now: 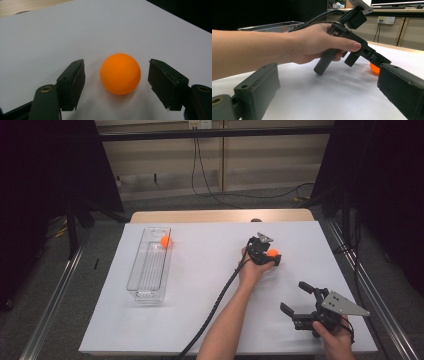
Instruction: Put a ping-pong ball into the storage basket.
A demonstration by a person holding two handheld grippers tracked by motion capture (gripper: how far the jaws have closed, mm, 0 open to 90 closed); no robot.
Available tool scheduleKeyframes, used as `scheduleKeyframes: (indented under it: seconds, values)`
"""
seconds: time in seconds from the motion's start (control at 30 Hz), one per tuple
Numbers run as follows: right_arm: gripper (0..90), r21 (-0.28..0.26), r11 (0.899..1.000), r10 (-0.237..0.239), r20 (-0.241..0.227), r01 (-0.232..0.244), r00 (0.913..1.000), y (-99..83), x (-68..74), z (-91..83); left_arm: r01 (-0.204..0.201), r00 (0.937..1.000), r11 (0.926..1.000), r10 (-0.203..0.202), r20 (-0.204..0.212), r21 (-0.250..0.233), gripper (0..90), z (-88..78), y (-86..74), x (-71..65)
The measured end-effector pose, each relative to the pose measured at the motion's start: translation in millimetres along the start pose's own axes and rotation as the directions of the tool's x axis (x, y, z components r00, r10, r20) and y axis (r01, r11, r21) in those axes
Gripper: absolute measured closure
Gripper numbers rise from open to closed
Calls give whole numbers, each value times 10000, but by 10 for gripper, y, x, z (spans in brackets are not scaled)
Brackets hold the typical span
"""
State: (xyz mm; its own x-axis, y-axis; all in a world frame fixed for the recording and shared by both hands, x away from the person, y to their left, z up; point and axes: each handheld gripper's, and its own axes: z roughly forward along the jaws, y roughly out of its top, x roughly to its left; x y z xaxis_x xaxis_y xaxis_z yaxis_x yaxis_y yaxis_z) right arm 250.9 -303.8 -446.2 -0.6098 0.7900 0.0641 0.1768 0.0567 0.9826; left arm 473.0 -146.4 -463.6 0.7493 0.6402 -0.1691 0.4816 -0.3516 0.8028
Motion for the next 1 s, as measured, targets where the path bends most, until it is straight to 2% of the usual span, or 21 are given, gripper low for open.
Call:
scheduleKeyframes:
  seconds: [0.13,0.23,0.63,0.73,0.87,1.0]
  values:
    - [35,-11,10000,6,-10,-6,10000,1,1,1,118,9999,9999,-118,1,119,324,27,11,-4]
    - [35,-7,10000,-7,16,7,10000,0,-4,0,-89,9999,9996,91,-65,268,328,47,15,-7]
    - [35,-25,10000,33,9,-33,10000,4,-2,-7,205,9998,9974,-205,-1,690,349,87,29,26]
    - [35,-31,10000,24,-7,-24,10000,4,-2,-5,75,10000,9970,-74,-16,769,383,96,35,14]
    - [35,-29,10000,31,0,-31,10000,3,-5,-6,130,9998,9974,-139,121,703,497,95,33,17]
    - [36,-57,10000,35,2,-35,10000,6,0,-10,127,9998,9973,-137,144,725,509,82,30,26]
